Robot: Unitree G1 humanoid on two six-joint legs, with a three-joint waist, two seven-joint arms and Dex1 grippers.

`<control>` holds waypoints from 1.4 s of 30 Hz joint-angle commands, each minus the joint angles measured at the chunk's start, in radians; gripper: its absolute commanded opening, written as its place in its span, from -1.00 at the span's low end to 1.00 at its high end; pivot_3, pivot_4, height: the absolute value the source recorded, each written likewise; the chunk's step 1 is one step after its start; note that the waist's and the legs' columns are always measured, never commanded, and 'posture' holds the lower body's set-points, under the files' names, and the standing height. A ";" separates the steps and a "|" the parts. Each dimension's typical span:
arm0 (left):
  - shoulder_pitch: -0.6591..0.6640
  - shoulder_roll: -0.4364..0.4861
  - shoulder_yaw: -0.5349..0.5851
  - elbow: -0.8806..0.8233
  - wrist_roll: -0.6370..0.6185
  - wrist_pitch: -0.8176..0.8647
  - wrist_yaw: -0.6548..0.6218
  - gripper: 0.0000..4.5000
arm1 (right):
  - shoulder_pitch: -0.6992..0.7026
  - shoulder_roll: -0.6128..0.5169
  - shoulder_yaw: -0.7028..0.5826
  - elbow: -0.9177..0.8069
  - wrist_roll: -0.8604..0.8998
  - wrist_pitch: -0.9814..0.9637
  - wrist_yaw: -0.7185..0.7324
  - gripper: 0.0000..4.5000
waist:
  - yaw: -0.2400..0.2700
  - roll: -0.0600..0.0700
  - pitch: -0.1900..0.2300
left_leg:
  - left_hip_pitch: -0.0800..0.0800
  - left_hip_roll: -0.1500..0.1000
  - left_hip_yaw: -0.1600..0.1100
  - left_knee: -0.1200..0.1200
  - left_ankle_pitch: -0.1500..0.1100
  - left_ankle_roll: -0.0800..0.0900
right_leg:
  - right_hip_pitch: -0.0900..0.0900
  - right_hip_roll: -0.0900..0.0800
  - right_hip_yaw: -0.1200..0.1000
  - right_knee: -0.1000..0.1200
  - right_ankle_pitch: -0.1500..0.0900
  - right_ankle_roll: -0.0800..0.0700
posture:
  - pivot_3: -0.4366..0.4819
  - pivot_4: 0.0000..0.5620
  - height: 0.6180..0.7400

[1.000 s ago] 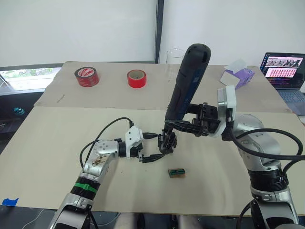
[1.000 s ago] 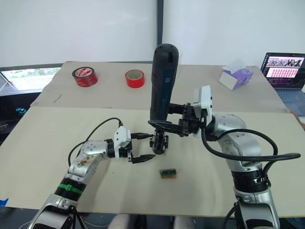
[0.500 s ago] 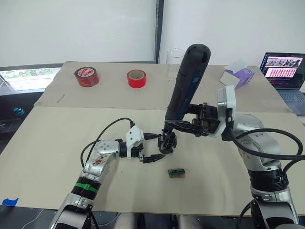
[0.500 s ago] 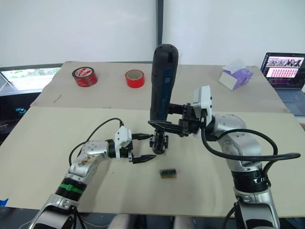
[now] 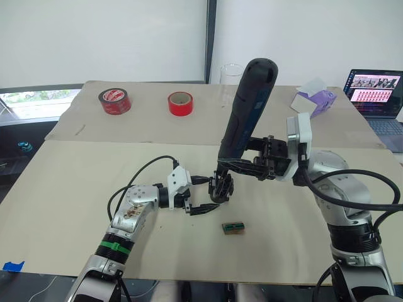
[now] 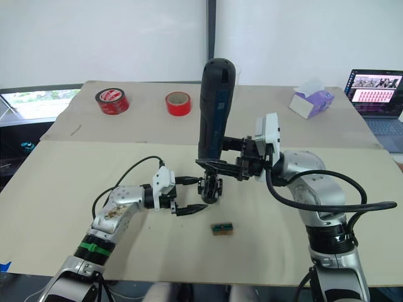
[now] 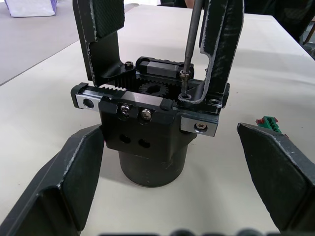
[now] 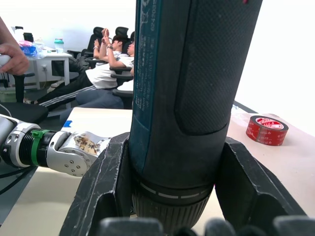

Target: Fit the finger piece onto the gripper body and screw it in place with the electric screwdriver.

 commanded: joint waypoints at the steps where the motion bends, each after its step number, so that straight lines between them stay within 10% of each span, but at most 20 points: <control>1: -0.011 -0.003 -0.007 -0.035 -0.003 0.002 -0.002 1.00 | -0.013 0.000 -0.016 -0.047 0.028 0.001 -0.002 -0.14 | 0.000 0.000 0.000 | 0.000 0.000 0.000 0.000 0.000 0.000 | 0.000 0.000 0.000 0.000 0.000 0.000 | -0.05 -0.47 1.00; 42: -0.014 -0.026 -0.020 0.059 0.025 -0.052 -0.009 1.00 | -0.029 0.007 0.009 -0.030 0.006 0.030 0.000 -0.14 | 0.000 0.000 0.000 | 0.000 0.000 0.000 0.000 -0.002 0.004 | 0.000 0.000 0.000 0.000 0.000 0.000 | -0.05 -0.47 1.00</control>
